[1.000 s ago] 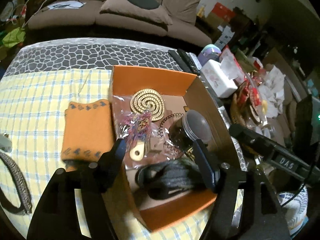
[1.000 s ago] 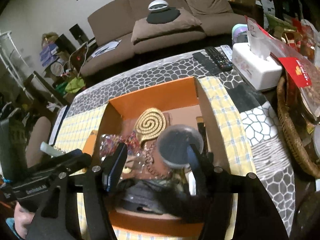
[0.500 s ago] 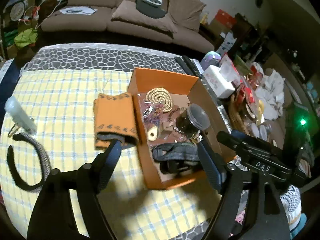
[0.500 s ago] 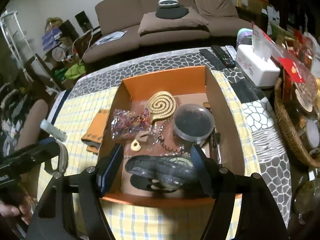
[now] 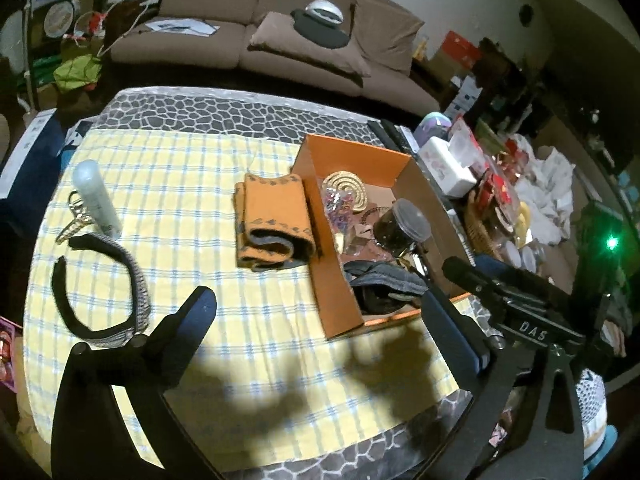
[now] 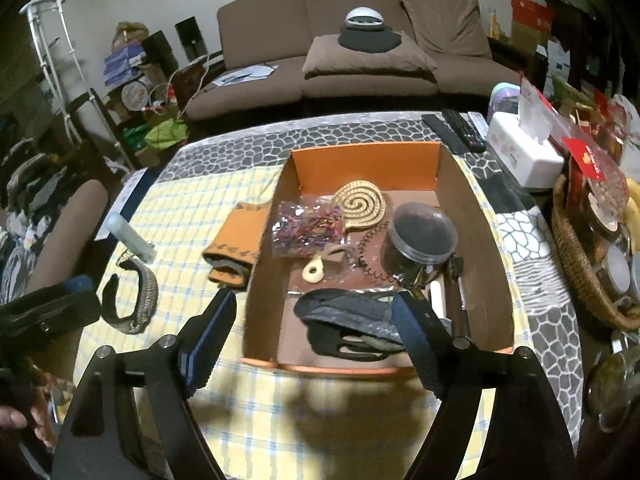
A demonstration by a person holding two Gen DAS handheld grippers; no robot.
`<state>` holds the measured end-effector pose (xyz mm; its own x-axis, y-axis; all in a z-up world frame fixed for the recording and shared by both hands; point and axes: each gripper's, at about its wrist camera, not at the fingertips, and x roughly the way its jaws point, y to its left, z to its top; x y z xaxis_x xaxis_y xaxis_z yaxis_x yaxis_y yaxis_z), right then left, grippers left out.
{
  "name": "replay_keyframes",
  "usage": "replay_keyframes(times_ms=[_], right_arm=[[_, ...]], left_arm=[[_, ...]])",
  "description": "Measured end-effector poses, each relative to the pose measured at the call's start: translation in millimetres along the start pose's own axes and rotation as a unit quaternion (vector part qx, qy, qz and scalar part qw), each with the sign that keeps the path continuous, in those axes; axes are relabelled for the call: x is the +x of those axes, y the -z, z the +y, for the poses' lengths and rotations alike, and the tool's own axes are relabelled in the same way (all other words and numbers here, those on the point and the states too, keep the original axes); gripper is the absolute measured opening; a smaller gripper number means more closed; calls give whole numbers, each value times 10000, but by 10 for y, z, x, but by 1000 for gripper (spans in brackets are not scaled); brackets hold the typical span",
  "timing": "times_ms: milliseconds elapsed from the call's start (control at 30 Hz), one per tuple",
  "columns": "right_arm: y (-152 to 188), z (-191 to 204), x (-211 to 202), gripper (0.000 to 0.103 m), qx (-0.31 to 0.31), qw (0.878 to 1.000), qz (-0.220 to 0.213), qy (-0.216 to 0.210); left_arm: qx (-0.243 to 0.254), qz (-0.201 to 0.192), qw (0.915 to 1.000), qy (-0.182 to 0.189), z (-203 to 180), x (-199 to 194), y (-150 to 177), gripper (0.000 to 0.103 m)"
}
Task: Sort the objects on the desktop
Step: 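Open both tools and pull them back from the box, then reach both tools to the black patterned headband and close on it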
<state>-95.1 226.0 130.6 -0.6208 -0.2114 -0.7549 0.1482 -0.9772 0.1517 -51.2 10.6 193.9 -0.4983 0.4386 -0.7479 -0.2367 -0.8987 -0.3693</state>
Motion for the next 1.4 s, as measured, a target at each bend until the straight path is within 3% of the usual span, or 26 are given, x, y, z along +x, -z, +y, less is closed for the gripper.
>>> replay_keyframes(times_ms=[367,600,833,1067,1400], right_arm=[[91,309,-103,88,-96,9999,-16,-130],[185,650,15,88,-302,9988,94,-362],[279,1053,279,88,-606,9966,227,-503],[342,1437,643,88,-722,9942,405,-685],[387,1933,1197,88,-889,9902,646,-864]], left_arm=[[37,-102,9992,-372,417,-332,224,103],[-266,-132,9967,-761,1115,-454,419,103],[-993,-80,9884,-1143,1955,-457,565,103],[-1340,-37,9812,-1390,2379,-356,624,103],[-1579,234,9751,-1542,2608,79,583,103]])
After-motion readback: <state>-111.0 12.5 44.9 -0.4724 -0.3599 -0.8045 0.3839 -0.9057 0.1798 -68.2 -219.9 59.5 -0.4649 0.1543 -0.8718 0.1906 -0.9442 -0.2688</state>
